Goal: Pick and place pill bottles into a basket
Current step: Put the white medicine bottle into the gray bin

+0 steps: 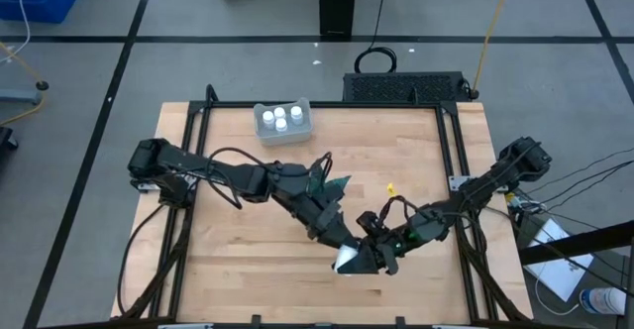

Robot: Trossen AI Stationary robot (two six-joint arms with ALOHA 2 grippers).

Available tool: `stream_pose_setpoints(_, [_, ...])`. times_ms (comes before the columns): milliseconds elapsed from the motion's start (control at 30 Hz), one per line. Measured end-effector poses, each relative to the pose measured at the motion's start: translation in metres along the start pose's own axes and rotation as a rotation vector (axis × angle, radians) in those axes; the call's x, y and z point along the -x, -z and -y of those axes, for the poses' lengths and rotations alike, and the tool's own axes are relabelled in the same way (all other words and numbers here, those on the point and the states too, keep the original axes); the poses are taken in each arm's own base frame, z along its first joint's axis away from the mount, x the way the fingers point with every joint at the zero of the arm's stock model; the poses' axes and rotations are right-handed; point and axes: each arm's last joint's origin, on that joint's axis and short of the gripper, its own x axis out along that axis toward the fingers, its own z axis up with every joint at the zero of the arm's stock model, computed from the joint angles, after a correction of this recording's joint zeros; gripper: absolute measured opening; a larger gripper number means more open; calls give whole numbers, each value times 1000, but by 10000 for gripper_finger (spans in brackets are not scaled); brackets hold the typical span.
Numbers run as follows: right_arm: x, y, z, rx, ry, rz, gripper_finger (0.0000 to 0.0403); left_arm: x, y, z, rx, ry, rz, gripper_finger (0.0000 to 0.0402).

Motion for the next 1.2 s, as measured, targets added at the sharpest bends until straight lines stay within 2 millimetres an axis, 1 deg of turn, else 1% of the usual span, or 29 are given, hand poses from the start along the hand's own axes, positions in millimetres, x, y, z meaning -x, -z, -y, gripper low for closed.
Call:
stream_pose_setpoints(100, [0, -2, 1, 10, 1, -2, 159, -4, 3, -3, 5, -2, -11, 335])
stream_pose_setpoints(233, [0, -3, 1, 11, -5, -1, 160, -5, 4, -2, 10, 2, -15, 317])
stream_pose_setpoints(500, [-1, -9, 1, 15, -13, 39, 160, -1, -5, -3, 7, 1, -7, 232])
stream_pose_setpoints(667, [-1, -11, 1, 2, -11, 50, 160, -1, -5, -3, -52, 4, -18, 178])
stream_pose_setpoints(733, [-1, -11, 1, -1, -10, 57, 161, -1, -5, -3, -72, 8, -21, 162])
stream_pose_setpoints(833, [-1, -11, 1, 13, -6, 61, 172, 2, -10, -4, -89, 7, -29, 161])
stream_pose_setpoints(967, [0, -13, -1, 52, -11, 89, 202, 11, -21, -1, -106, 14, -49, 161])
stream_pose_setpoints(1100, [3, -14, -7, 76, -27, 93, 236, 27, -26, 9, -132, 35, -67, 161])
stream_pose_setpoints(1200, [9, -13, -11, 91, -38, 77, 257, 40, -25, 18, -148, 35, -96, 161])
